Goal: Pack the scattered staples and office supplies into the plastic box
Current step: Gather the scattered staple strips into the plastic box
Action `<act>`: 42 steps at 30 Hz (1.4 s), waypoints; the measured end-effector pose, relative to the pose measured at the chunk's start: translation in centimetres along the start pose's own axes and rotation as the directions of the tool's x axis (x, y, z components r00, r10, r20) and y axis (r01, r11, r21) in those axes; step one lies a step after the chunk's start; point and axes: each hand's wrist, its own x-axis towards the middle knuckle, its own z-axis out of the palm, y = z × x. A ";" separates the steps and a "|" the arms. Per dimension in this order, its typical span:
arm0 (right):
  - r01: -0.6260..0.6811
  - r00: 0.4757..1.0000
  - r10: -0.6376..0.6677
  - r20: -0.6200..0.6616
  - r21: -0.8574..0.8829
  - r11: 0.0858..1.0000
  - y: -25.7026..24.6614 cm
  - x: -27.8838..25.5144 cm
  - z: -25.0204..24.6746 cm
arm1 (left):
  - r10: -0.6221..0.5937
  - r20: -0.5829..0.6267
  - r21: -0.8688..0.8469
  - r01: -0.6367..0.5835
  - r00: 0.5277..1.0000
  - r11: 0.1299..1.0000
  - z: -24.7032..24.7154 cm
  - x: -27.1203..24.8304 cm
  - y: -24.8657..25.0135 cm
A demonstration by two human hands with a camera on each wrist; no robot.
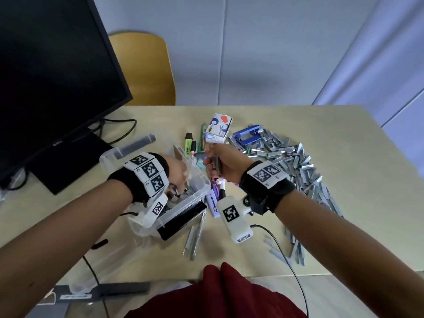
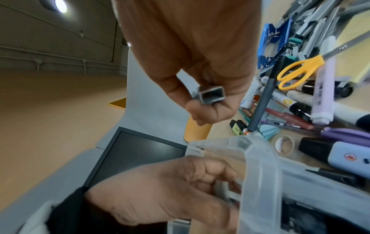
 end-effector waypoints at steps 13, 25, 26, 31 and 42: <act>0.187 0.980 -0.191 0.048 -0.532 0.826 1.5 1.8 5.5 | -0.186 -0.504 -0.335 0.007 0.843 0.942 -3.2 -0.5 -6.8; 0.371 0.907 -0.306 0.290 -0.893 0.254 5.3 2.9 5.9 | -0.210 -0.386 -0.216 0.133 0.898 0.967 -3.3 2.3 -8.4; 0.375 0.899 -0.331 0.288 -0.896 0.237 5.4 3.0 5.8 | -0.214 -0.395 -0.221 0.133 0.894 0.966 -3.2 2.3 -8.3; 0.496 0.821 -0.471 0.323 -0.812 0.307 5.9 2.6 5.4 | -0.271 -0.393 -0.297 0.158 0.879 0.942 -3.4 2.2 -8.0; 0.379 0.774 -0.630 -0.057 -0.756 0.533 3.2 -1.2 -4.5 | 0.073 -0.639 -0.357 -0.380 0.766 0.853 -7.0 -0.4 4.2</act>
